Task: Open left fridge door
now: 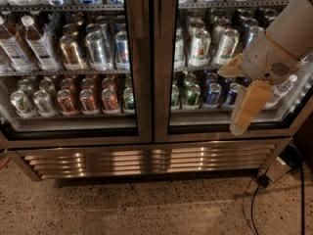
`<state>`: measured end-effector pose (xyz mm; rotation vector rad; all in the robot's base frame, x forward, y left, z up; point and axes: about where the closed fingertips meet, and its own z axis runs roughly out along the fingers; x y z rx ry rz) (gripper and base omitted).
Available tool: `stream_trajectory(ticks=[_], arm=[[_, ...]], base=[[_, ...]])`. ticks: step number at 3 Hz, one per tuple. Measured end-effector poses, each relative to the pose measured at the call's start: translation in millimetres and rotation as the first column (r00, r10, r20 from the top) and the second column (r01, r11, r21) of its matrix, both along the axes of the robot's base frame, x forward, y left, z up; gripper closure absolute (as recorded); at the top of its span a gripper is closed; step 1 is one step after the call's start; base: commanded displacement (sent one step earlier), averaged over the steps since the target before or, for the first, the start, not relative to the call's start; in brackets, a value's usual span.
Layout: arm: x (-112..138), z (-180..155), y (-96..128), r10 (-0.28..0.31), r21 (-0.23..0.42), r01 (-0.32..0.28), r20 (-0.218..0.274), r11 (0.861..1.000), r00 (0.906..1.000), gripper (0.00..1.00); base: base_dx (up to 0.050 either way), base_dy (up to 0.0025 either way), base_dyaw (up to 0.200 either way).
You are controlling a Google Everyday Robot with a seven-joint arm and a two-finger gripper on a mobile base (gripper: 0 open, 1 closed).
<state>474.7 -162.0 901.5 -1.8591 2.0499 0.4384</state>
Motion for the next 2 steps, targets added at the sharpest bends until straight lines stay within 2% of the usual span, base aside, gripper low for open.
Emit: stream_trajectory(ticks=[1,2], arm=[[14.3,19.9,37.2,0.107,0.29,-0.1,-0.008,0.952,0.9942,0.0],[14.3,19.9,37.2,0.107,0.29,-0.1,-0.008,0.952,0.9942,0.0]], base=[[0.0,0.0,0.0],[0.0,0.0,0.0]])
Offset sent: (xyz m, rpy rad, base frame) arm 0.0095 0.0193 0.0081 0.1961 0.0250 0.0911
